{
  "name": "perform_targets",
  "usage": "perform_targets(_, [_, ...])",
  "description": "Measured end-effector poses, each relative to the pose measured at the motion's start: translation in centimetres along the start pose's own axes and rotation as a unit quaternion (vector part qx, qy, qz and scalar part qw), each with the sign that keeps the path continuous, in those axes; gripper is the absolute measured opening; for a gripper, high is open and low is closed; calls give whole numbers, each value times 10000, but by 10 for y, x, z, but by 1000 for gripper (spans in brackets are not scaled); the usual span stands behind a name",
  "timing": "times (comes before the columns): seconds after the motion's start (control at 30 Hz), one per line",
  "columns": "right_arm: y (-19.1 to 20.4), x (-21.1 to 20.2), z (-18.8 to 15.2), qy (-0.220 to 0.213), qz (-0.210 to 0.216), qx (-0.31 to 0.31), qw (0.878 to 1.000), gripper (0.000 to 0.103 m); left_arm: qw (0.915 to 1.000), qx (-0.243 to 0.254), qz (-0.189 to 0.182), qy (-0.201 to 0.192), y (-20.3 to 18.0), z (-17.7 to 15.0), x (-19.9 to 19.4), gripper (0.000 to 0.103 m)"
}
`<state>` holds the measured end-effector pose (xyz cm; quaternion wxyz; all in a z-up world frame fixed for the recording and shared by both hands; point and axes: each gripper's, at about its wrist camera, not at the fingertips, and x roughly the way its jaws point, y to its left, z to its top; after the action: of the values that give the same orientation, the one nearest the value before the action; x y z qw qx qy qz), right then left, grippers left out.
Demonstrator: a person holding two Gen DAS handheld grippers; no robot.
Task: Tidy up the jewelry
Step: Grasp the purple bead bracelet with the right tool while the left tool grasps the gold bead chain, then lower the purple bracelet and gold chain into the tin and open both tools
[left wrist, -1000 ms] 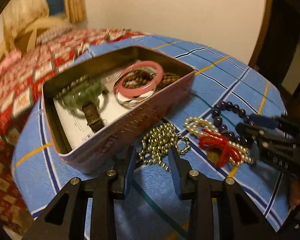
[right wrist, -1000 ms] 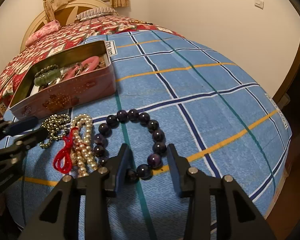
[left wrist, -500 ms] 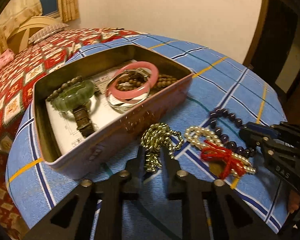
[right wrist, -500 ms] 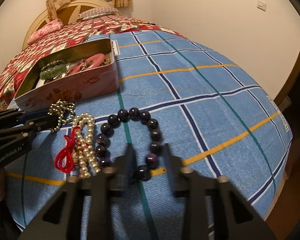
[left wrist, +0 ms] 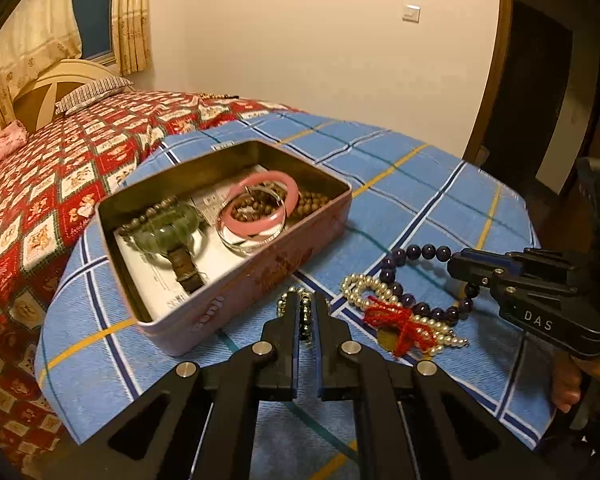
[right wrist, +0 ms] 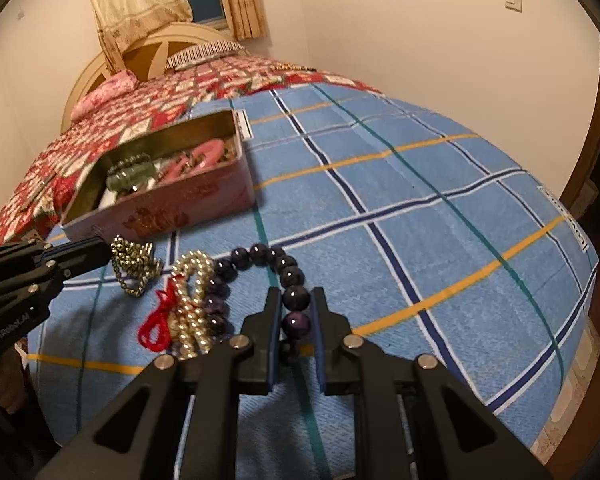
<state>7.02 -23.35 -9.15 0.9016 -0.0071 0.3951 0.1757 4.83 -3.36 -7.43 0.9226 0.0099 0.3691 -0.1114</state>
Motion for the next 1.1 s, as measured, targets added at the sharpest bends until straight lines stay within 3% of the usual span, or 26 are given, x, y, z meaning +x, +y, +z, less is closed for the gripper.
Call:
perform_targets(0.47, [23,-25,33,-489,209,-274,9982,16,9991,-157,96,-374,20,19,-33,4])
perform_targets(1.1, [55,-20,86,-742,362,-805,9933,16,9954,-219,556,-748,65,55,-49,4])
